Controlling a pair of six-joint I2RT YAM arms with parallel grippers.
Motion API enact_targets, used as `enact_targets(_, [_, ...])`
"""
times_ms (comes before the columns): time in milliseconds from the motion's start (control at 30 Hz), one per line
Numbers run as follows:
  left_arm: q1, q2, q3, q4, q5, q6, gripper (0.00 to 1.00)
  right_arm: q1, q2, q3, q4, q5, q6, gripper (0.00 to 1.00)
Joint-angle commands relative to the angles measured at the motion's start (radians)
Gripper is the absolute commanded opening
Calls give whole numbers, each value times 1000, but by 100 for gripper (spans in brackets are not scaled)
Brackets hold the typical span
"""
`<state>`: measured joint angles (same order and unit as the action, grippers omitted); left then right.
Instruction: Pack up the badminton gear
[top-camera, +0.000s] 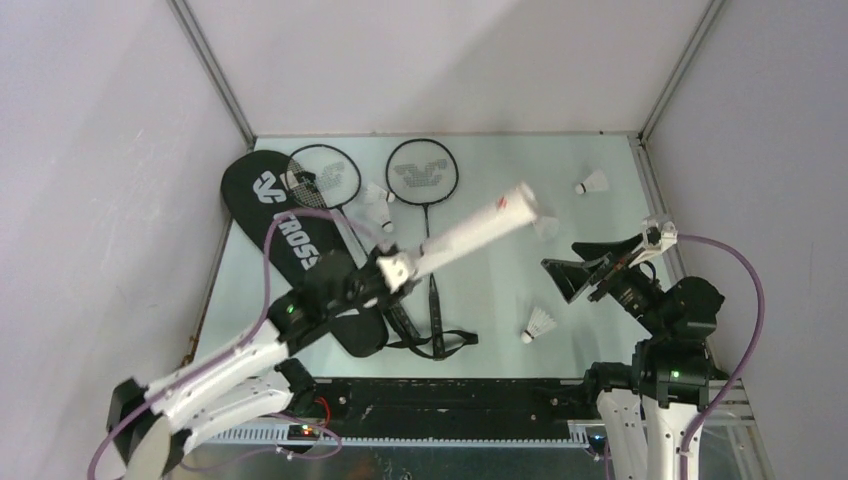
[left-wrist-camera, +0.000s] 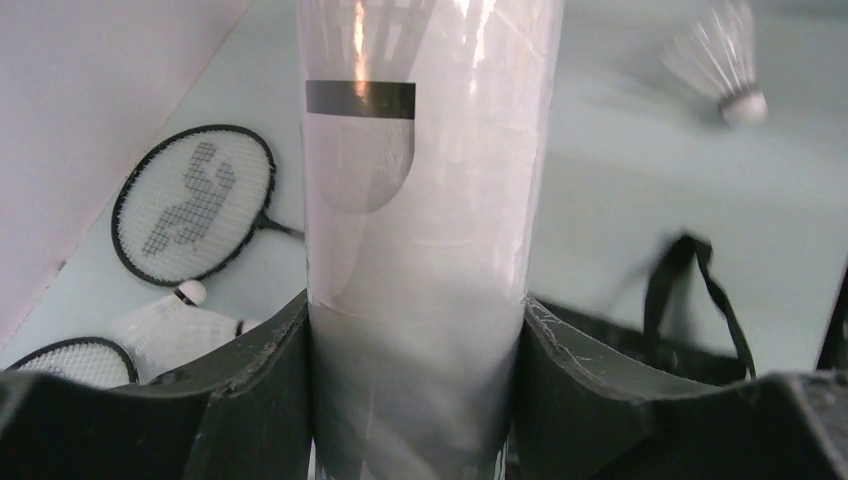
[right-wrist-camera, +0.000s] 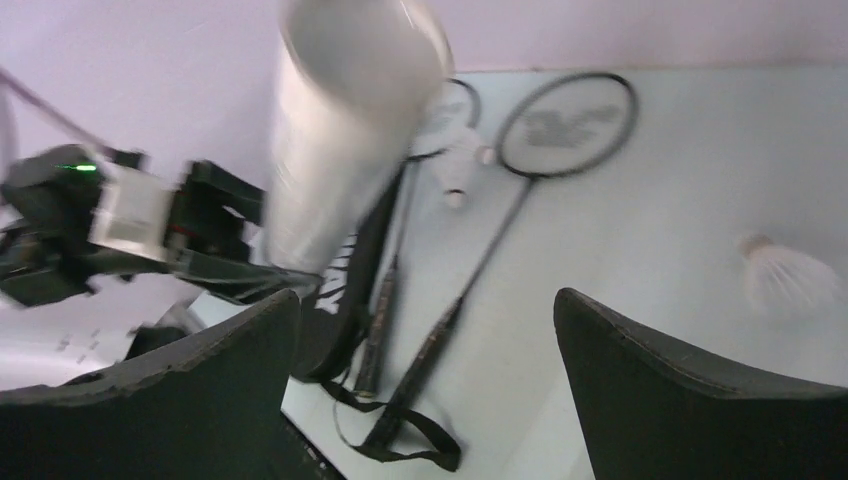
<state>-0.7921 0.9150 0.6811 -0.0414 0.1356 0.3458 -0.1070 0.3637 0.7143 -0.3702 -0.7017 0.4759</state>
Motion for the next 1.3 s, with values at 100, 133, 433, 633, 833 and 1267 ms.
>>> enact_targets(100, [-3, -448, -287, 140, 83, 171, 44, 3, -18, 57, 447, -526, 230, 100])
enact_targets(133, [-3, -468, -304, 135, 80, 169, 44, 7, -19, 67, 489, -539, 254, 100])
enact_targets(433, [-4, -414, -273, 81, 92, 171, 42, 54, 69, 198, 516, -527, 372, 96])
enact_targets(633, [-3, -328, -239, 79, 162, 184, 42, 121, 144, 264, 370, -497, 311, 89])
enact_targets(833, [-3, -318, -241, 86, 192, 193, 42, 207, 242, 324, 86, -393, 142, 82])
enact_targets(1267, [-3, -317, -240, 75, 177, 193, 43, 406, 373, 354, -117, -222, -19, 47])
